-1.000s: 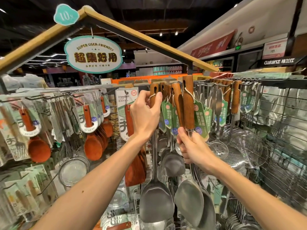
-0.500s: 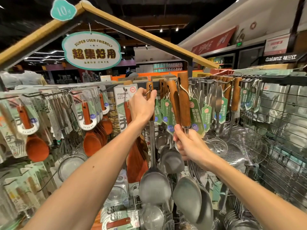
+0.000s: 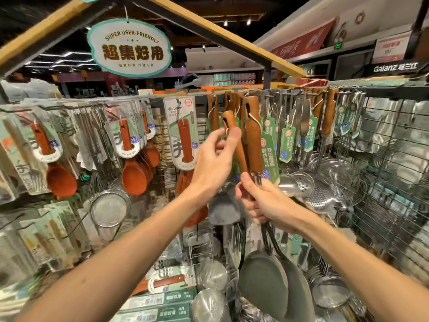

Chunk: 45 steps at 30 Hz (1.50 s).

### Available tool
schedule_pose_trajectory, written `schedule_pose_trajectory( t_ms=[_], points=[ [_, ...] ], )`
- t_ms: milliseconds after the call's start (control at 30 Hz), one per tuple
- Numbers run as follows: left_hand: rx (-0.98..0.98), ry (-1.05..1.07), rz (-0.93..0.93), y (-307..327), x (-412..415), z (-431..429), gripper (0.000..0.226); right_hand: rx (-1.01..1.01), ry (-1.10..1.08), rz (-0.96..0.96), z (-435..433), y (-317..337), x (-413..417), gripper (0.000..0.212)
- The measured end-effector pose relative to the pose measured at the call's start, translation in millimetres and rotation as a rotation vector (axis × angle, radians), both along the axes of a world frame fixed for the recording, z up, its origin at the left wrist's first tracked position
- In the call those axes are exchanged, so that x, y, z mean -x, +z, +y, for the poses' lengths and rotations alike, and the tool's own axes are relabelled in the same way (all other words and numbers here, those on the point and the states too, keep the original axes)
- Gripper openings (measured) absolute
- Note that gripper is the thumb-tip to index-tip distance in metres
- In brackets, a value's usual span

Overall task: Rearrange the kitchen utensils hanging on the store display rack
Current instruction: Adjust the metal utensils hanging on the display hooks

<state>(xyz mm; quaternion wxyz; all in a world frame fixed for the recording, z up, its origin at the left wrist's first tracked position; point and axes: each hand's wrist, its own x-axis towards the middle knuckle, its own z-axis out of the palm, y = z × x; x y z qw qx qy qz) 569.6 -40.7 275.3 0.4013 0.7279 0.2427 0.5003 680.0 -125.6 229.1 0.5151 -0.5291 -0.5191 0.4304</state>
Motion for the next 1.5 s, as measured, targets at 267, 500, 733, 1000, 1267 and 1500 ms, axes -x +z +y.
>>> schedule_pose_trajectory(
  t_ms=[267,500,733,1000,1267,1500],
  points=[
    [0.307,-0.162,-0.183,-44.1,16.1,-25.6,0.038,0.167,0.192,0.171,-20.8,-32.8,50.7,0.048],
    [0.161,0.032,-0.186,-58.9,36.2,-40.0,0.027,0.209,0.127,0.054,-41.7,-42.9,69.2,0.036],
    [0.073,0.150,-0.147,-66.5,55.9,-41.6,0.029,0.162,-0.200,-0.002,-55.2,-52.3,58.3,0.103],
    [0.241,0.086,-0.069,-76.3,55.9,-53.3,0.096,-0.205,-0.286,-0.247,-42.8,-27.0,71.7,0.046],
    [0.660,-0.140,-0.167,-61.5,64.4,-56.1,0.034,-0.181,-0.181,-0.217,-39.2,-22.3,63.7,0.053],
    [0.562,-0.012,-0.152,-60.8,63.0,-56.7,0.022,-0.184,-0.261,-0.289,-29.8,-23.8,69.0,0.033]
  ],
)
